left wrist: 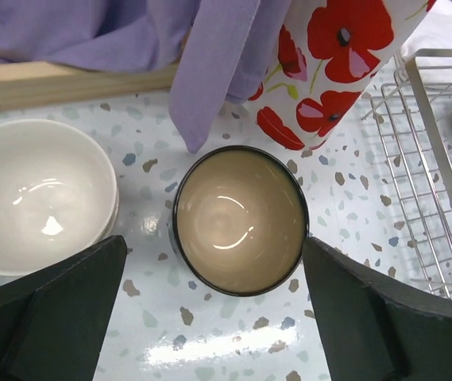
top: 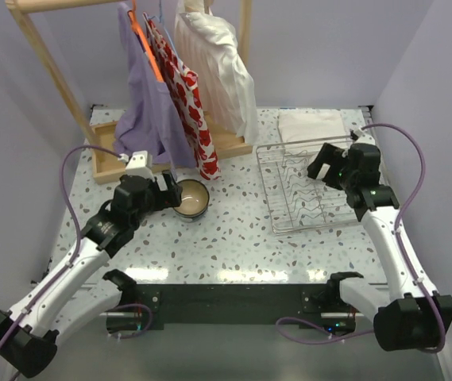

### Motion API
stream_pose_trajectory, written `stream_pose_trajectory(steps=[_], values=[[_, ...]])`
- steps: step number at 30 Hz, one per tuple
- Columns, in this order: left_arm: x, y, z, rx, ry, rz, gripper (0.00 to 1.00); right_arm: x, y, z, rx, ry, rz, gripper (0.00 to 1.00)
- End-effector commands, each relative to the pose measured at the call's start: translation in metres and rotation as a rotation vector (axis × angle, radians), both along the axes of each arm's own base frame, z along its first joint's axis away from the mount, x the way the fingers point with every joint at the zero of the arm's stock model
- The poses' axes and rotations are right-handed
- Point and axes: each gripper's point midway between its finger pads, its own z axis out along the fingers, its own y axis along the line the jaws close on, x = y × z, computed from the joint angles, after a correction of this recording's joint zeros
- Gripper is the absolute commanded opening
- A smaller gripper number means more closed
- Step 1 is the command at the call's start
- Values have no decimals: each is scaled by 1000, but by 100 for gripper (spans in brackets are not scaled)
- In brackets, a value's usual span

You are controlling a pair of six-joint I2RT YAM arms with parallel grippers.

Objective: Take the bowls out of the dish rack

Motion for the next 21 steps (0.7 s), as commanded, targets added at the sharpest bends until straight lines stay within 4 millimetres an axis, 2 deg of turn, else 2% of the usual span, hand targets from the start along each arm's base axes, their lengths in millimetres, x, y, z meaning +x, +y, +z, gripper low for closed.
stream_pose_trajectory(steps=[1, 5, 11, 16, 21], values=[[8, 13, 24, 37, -182, 17, 100, 14, -40, 3, 87, -10, -231, 99], [6, 17, 29, 50, -226, 16, 100, 26, -77, -14, 237, -7, -417, 99], [6, 15, 24, 44, -213, 11, 100, 39, -120, -44, 410, -26, -635, 99], [6, 15, 28, 41, -224, 11, 100, 37, -152, -57, 355, -44, -780, 99], [6, 17, 29, 38, -231, 14, 100, 38, -166, -71, 343, -32, -859, 99]])
